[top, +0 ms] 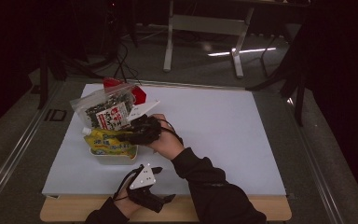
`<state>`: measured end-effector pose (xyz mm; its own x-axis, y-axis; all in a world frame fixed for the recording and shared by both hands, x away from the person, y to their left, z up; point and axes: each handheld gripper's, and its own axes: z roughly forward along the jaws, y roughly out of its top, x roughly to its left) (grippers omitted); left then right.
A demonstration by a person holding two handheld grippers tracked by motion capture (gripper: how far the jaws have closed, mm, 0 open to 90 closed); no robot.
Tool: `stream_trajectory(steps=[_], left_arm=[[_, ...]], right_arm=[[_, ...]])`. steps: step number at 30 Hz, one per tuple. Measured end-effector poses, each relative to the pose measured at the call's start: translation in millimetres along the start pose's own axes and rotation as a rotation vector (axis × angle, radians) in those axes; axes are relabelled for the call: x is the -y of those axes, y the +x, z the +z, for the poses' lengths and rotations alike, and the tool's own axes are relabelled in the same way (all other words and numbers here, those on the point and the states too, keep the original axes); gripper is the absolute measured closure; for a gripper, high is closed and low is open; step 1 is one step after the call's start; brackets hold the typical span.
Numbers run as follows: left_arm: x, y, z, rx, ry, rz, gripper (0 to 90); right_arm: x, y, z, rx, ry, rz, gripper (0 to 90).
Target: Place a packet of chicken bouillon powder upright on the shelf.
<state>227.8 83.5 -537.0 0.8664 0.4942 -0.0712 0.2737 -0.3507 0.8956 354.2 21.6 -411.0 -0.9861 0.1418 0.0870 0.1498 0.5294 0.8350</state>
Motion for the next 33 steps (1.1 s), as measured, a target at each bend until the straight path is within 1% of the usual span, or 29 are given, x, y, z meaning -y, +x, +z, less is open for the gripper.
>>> stream_trajectory(steps=[1, 3, 5, 7, 11, 16, 18, 21, 23, 24, 28, 31, 33], left_arm=[[-0.1, 0.6, -0.3, -0.003, 0.001, 0.001, 2.2], [-0.3, 1.1, -0.5, -0.004, -0.002, 0.002, 2.2], [-0.3, 1.0, -0.8, -0.006, -0.004, 0.008, 2.2], [-0.4, 1.3, -1.2, -0.008, -0.002, 0.014, 2.3], [-1.0, 1.9, -1.1, -0.008, -0.005, 0.013, 2.3], [-1.3, 2.4, -1.6, -0.01, -0.005, 0.01, 2.2], [-1.2, 2.4, -2.2, -0.008, -0.008, 0.009, 2.2], [-1.2, 3.0, -2.1, -0.008, -0.01, 0.006, 2.2], [-1.0, 3.5, -2.1, -0.009, -0.011, 0.001, 2.3], [-1.0, 3.7, -2.1, -0.009, -0.011, 0.002, 2.3], [-1.1, 3.9, -2.0, -0.013, -0.01, 0.003, 2.3], [-0.7, 4.2, -2.0, -0.014, -0.011, 0.0, 2.2], [-0.4, 4.3, -1.9, -0.014, -0.011, -0.001, 2.3]], right_arm=[[0.3, 0.1, -2.4, 0.002, -0.006, 0.003, 74.4], [1.8, -0.2, -11.4, 0.015, -0.024, 0.0, 72.8], [4.6, -0.4, -19.0, 0.032, -0.031, -0.006, 71.0], [10.1, -1.0, -27.8, 0.041, -0.051, 0.001, 68.5], [24.6, -1.5, -43.6, 0.067, -0.075, 0.011, 65.0], [41.3, -4.5, -55.6, 0.104, -0.068, 0.021, 62.0], [52.2, -7.3, -60.6, 0.119, -0.054, 0.025, 61.0], [67.7, -9.7, -66.9, 0.134, -0.047, 0.041, 59.9], [79.5, -11.2, -71.3, 0.153, -0.046, 0.05, 59.3], [86.6, -12.3, -74.2, 0.153, -0.045, 0.055, 58.4], [105.4, -14.9, -82.3, 0.171, -0.053, 0.077, 56.7], [116.1, -18.0, -87.0, 0.178, -0.054, 0.097, 54.5], [122.1, -18.8, -89.9, 0.19, -0.051, 0.099, 53.3]])
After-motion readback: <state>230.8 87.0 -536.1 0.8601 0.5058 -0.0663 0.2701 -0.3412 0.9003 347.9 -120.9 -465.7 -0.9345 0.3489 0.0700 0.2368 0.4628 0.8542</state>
